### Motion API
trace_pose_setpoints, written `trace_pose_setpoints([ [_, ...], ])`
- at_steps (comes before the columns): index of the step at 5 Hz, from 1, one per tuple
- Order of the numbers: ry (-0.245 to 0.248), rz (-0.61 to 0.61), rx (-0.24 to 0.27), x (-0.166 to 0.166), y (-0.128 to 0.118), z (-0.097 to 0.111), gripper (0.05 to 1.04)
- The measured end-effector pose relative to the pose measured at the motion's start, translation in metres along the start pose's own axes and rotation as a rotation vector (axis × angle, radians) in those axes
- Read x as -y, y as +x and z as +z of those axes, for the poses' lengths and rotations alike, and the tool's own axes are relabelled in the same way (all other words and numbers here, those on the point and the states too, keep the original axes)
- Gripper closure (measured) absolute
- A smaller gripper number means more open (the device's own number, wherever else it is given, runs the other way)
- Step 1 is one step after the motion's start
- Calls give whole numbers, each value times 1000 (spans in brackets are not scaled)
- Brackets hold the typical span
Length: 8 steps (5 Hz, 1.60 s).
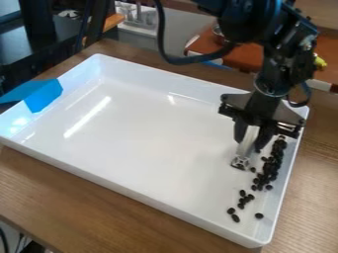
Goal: Sweep into pile
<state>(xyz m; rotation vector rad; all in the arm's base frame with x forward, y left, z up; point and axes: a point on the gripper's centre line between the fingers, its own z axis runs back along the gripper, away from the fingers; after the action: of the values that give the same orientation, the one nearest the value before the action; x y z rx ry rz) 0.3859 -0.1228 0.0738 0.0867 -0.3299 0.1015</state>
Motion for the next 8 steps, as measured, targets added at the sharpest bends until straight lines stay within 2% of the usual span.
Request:
trace_pose_setpoints([
  [1, -21, 13, -1, 5, 3, 4, 750],
  [2, -58, 41, 12, -6, 11, 13, 750],
  [3, -104, 104, 54, -47, 27, 40, 750],
  [4, -122, 131, 82, -97, 28, 49, 750],
  [5, -123, 132, 83, -147, 23, 50, 750],
  [6, -111, 89, 86, -194, 2, 44, 750],
  [7, -89, 45, 80, -245, -22, 32, 750],
  [8, -52, -5, 103, -273, -36, 25, 750],
])
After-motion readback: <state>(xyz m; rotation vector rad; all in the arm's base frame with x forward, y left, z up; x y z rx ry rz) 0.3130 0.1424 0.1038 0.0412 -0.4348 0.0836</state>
